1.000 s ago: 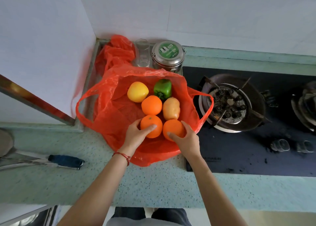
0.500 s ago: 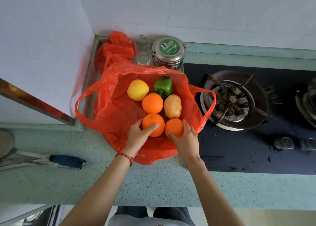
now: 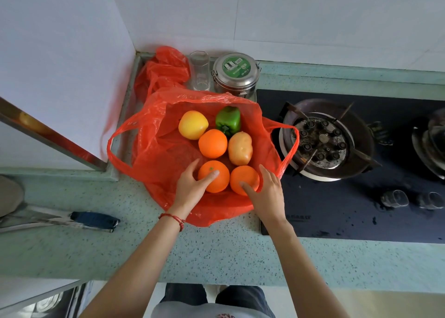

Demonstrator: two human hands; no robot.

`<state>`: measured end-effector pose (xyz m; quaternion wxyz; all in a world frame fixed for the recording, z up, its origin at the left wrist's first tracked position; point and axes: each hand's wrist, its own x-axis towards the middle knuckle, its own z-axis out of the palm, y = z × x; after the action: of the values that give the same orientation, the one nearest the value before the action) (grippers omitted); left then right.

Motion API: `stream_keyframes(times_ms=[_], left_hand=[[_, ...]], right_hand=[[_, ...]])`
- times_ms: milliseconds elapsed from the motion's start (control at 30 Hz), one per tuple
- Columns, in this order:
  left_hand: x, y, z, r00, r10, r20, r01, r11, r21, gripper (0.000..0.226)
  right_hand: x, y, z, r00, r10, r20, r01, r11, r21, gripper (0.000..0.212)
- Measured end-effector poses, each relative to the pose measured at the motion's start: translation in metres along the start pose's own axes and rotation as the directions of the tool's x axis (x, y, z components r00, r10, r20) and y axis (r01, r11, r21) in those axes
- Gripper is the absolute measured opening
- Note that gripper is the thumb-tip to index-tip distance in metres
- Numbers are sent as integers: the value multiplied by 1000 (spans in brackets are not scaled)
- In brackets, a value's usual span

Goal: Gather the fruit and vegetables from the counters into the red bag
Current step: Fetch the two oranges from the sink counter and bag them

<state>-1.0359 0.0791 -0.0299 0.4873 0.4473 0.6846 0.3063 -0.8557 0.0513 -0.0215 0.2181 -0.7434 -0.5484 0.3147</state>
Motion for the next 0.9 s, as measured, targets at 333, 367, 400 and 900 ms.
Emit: stream_keyframes(times_ms=[333, 367, 400, 900], left_hand=[[-25, 6, -5, 937, 348, 10, -329, 876, 352, 64], [-27, 7, -5, 925, 379, 38, -363, 847, 388, 64], [-28, 6, -6, 906, 418, 68, -405, 809, 427, 66], [-35, 11, 2, 569, 546, 615, -813, 263, 519, 61]], right_hand=[[-21, 5, -15, 982, -141, -126, 135, 989, -51, 57], [-24, 6, -16, 978, -153, -145, 142, 987, -81, 56], [-28, 8, -16, 973, -163, -164, 146, 983, -112, 55], [-113, 34, -8, 899, 59, -433, -199, 937, -286, 58]])
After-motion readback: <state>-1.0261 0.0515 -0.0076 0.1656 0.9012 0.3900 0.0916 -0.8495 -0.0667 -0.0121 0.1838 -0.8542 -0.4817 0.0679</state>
